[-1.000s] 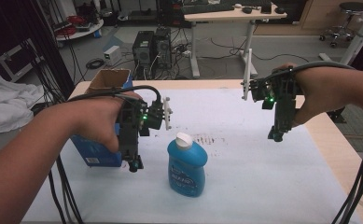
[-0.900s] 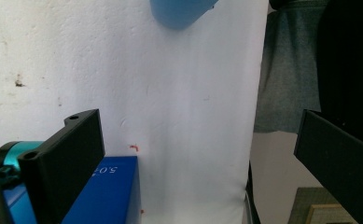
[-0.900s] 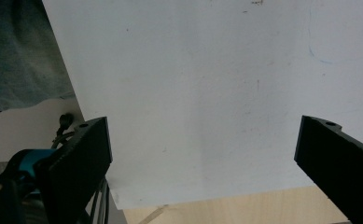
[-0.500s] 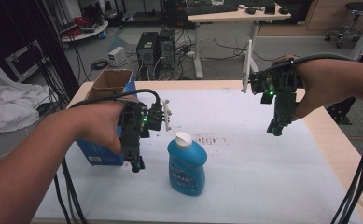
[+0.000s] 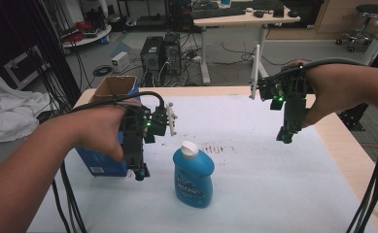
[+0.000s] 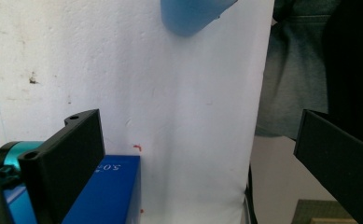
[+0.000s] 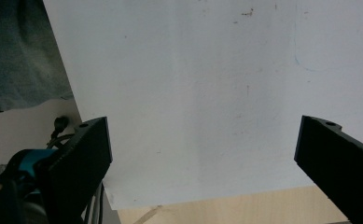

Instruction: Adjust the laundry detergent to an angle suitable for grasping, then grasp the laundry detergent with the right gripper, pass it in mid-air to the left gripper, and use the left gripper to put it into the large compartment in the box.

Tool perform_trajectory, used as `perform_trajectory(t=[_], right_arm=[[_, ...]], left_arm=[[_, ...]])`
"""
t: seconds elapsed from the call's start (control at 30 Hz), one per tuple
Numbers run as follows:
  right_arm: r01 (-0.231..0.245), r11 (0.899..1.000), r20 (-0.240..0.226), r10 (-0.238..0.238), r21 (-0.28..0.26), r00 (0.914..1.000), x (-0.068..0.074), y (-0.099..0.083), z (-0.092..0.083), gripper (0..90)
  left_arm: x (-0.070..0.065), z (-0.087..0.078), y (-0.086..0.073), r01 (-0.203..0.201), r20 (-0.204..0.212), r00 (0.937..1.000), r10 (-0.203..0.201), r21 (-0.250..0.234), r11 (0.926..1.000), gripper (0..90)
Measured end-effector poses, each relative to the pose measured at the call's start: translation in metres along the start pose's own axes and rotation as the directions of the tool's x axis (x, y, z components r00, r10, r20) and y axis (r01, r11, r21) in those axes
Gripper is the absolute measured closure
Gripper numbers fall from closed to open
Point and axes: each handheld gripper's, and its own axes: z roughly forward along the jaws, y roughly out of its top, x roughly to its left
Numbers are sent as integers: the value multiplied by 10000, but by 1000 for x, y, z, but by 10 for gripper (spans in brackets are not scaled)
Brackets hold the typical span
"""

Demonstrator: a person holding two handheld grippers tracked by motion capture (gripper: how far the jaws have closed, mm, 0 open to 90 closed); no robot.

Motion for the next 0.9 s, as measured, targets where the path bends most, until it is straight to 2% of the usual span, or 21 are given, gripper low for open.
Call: perform_trajectory(t=[0.2, 0.43, 0.6, 0.63, 0.77, 0.83, 0.9], right_arm=[[97, 9999, 61, -97, -25, 9999, 4, 0, -1, 30], [52, 9998, 20, -52, -188, 10000, 9, -2, -1, 30], [-217, 9973, 122, 226, -705, 9997, 12, -5, -2, 30], [-376, 9955, 96, 385, -866, 9992, 13, -6, -3, 30], [-488, 9836, 125, 517, -1735, 9986, 19, -11, -5, 30], [-503, 9797, 171, 547, -1939, 9984, 23, -12, -4, 30], [-532, 9780, -3, 543, -2017, 9985, 26, -13, -1, 30]], left_arm=[[-2, 3, -2, 123, -20, 9999, -123, 57, 9999, 17], [-1, 1, -3, 24, -118, 9999, -24, 9, 10000, 17], [0, 2, -1, -75, -129, 9999, 74, -14, 10000, 17], [0, 3, -1, -87, -136, 9999, 86, -23, 10000, 17], [1, 4, -1, -117, -88, 9999, 117, 46, 9999, 17], [2, 4, -2, -94, -106, 9999, 95, 68, 9999, 17], [2, 4, -2, -84, -118, 9999, 85, 70, 9999, 17]])
